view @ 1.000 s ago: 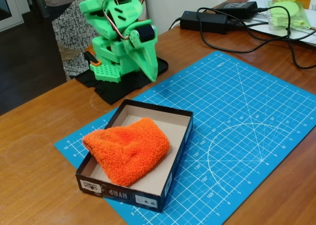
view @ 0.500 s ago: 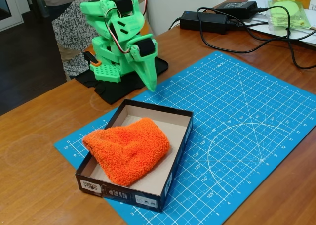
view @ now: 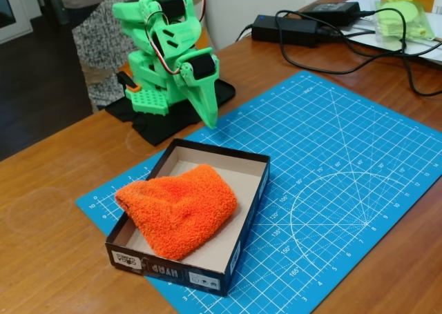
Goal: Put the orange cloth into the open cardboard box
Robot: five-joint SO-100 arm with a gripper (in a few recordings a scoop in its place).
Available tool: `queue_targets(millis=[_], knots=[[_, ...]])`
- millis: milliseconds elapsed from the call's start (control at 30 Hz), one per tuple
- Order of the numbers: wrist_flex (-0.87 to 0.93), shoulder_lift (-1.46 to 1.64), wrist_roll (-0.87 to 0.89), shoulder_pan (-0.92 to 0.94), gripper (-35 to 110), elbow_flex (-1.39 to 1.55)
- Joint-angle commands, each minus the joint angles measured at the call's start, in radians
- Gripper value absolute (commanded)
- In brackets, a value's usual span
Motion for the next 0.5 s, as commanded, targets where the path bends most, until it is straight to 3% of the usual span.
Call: queue_targets(millis=[0,467], knots=[[-0.005,0.015,-0.003,0.002,0,0.006],[-0.005,0.015,0.005,0.014,0,0.006]])
